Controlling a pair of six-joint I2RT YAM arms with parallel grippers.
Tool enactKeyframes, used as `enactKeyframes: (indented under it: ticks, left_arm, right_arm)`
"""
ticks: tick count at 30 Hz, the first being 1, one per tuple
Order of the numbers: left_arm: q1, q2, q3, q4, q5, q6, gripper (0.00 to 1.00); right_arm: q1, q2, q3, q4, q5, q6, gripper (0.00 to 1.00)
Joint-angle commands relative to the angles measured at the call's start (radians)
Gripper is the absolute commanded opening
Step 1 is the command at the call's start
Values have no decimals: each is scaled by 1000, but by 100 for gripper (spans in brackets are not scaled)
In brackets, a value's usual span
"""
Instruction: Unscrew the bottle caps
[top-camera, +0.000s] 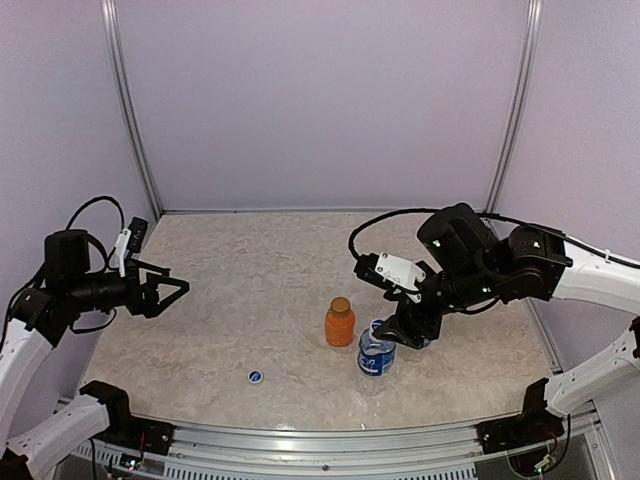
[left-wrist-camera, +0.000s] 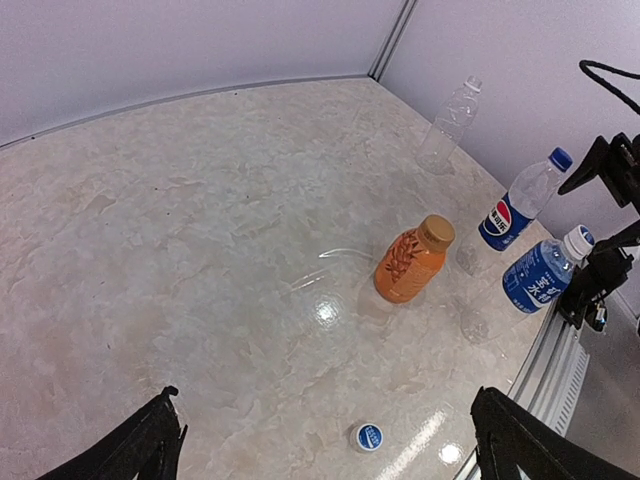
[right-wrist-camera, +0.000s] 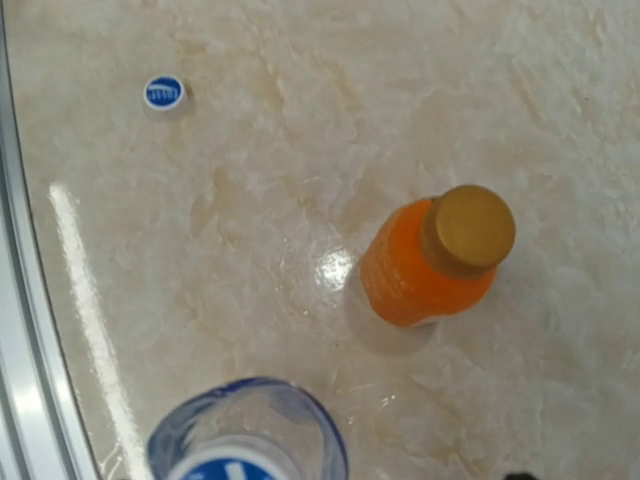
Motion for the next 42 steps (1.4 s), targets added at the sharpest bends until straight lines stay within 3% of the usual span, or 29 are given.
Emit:
enactKeyframes:
  ticks: [1, 10, 18, 22, 25, 30, 35, 42]
  left_arm:
    - [-7, -3, 28, -22, 12, 19, 98]
    - [-7, 1, 19, -7, 4, 21, 98]
    - [-7, 0, 21, -14, -5, 43, 97]
    - [-9, 0, 26, -27, -5, 39, 95]
    - [-32, 9, 46, -61, 16, 54, 95]
    - [-119, 42, 140, -174, 112, 157, 98]
    - [-263, 127, 278, -336, 101, 356, 99]
    - [-381, 232, 378, -340, 12, 425, 99]
  right_arm:
    - [5, -5, -22, 15, -6, 6, 73]
    - [5, 34, -54, 33, -79, 18, 60]
    - [5, 27, -52, 66, -143, 8, 23]
    - [5, 31, -41, 65, -192, 19, 16]
    - [5, 12, 6, 97, -230, 44, 1]
    - [5, 58, 161, 259, -218, 141, 0]
    - [2, 179, 282, 477, -167, 276, 0]
    - [3, 352, 396, 675, -325, 394, 0]
